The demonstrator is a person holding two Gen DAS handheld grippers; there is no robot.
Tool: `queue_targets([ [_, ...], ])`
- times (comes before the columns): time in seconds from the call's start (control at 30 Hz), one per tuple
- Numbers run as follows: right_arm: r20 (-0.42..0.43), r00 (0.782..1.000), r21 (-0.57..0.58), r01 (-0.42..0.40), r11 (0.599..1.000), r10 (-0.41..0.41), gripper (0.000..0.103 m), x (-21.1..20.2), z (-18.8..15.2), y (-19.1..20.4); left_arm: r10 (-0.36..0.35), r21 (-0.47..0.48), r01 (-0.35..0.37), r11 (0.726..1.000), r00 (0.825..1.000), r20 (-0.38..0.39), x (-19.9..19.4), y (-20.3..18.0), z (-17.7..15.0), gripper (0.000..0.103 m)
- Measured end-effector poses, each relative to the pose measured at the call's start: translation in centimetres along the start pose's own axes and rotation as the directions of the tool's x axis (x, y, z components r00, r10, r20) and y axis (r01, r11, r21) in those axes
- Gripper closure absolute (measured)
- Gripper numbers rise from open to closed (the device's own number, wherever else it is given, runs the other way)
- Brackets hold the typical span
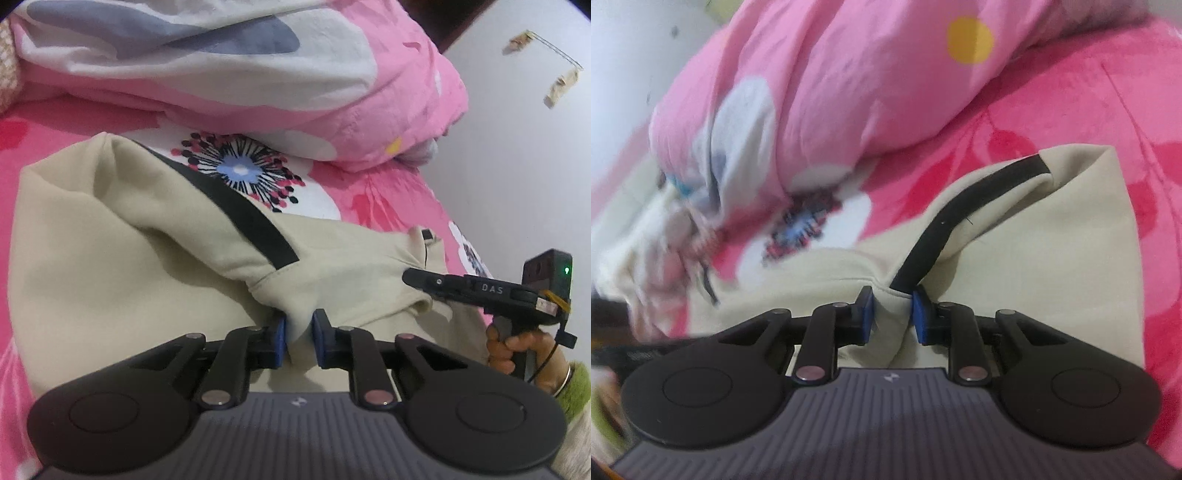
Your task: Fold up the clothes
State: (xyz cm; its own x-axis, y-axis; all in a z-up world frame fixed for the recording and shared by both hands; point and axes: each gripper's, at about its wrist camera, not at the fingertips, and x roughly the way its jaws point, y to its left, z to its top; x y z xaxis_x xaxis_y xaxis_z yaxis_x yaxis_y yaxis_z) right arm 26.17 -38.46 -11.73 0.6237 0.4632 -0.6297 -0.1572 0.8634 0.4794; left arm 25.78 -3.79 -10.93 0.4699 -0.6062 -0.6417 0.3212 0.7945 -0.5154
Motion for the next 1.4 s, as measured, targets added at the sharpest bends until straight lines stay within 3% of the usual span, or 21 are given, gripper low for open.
queue_targets([
  [0.03, 0.004, 1.000, -0.029, 0.019, 0.999, -0.019, 0.081, -0.3, -0.1, 0.5, 0.001, 0.010, -0.001, 1.000, 1.000, 0.007, -0.3, 0.0, -0.1, 0.081],
  [0.1, 0.015, 0.998, -0.089, 0.066, 0.994, -0.064, 0.072, -1.1, -0.3, 1.5, 0.031, 0.056, -0.033, 0.998, 0.999, 0.037, -1.5, -0.3, -0.3, 0.063],
  [0.13, 0.023, 0.994, -0.127, 0.107, 0.986, -0.105, 0.067, -1.7, -0.3, 2.2, 0.054, 0.094, -0.060, 0.994, 0.996, 0.065, -2.3, -0.6, -0.4, 0.061],
  [0.23, 0.102, 0.975, -0.241, 0.216, 0.946, -0.196, 0.067, -4.3, -0.3, 4.5, 0.091, 0.216, -0.129, 0.968, 0.980, 0.176, -4.5, -2.1, -0.6, 0.059],
  [0.3, 0.138, 0.975, -0.283, 0.208, 0.936, -0.175, 0.075, -5.4, -0.2, 5.9, 0.089, 0.283, -0.159, 0.946, 0.965, 0.246, -5.6, -3.3, -0.5, 0.059],
  [0.4, 0.152, 0.978, -0.324, 0.184, 0.928, -0.141, 0.089, -5.0, 0.0, 7.6, 0.141, 0.332, -0.206, 0.920, 0.968, 0.209, -3.3, -4.4, -0.4, 0.060],
  [0.47, 0.142, 0.979, -0.368, 0.192, 0.910, -0.150, 0.090, -3.5, -0.3, 8.4, 0.185, 0.360, -0.235, 0.903, 0.968, 0.167, -1.2, -5.1, -0.3, 0.059],
  [0.57, 0.062, 0.971, -0.456, 0.232, 0.859, -0.229, 0.093, 0.2, -2.4, 7.8, 0.246, 0.394, -0.271, 0.878, 0.962, 0.115, 1.6, -5.6, -0.4, 0.061],
  [0.63, 0.078, 0.971, -0.480, 0.234, 0.846, -0.224, 0.093, 0.9, -3.8, 7.0, 0.233, 0.394, -0.269, 0.879, 0.963, 0.137, 1.6, -5.4, -0.8, 0.058],
  [0.73, 0.059, 0.973, -0.416, 0.225, 0.881, -0.221, 0.093, -0.2, -2.4, 7.3, 0.217, 0.389, -0.253, 0.886, 0.967, 0.135, 1.5, -5.1, -0.7, 0.056],
  [0.9, 0.143, 0.972, -0.439, 0.229, 0.869, -0.184, 0.092, -1.1, -1.1, 9.7, 0.203, 0.386, -0.248, 0.889, 0.967, 0.153, 1.4, -4.8, -1.0, 0.054],
  [1.0, 0.087, 0.972, -0.424, 0.234, 0.875, -0.218, 0.093, 2.0, -2.8, 7.7, 0.194, 0.390, -0.245, 0.888, 0.967, 0.164, 1.3, -4.6, -1.4, 0.054],
  [1.1, 0.111, 0.977, -0.363, 0.209, 0.908, -0.181, 0.093, 1.4, -3.2, 6.7, 0.168, 0.373, -0.224, 0.900, 0.970, 0.177, 0.5, -4.3, -1.3, 0.054],
  [1.3, 0.142, 0.972, -0.375, 0.227, 0.899, -0.187, 0.093, 1.5, -4.1, 6.9, 0.088, 0.273, -0.163, 0.948, 0.959, 0.268, -3.3, -3.0, -0.2, 0.053],
  [1.4, 0.155, 0.971, -0.377, 0.231, 0.897, -0.184, 0.093, 1.5, -4.5, 6.7, 0.163, 0.186, -0.219, 0.958, 0.947, 0.276, -3.3, -1.0, 1.9, 0.053],
])
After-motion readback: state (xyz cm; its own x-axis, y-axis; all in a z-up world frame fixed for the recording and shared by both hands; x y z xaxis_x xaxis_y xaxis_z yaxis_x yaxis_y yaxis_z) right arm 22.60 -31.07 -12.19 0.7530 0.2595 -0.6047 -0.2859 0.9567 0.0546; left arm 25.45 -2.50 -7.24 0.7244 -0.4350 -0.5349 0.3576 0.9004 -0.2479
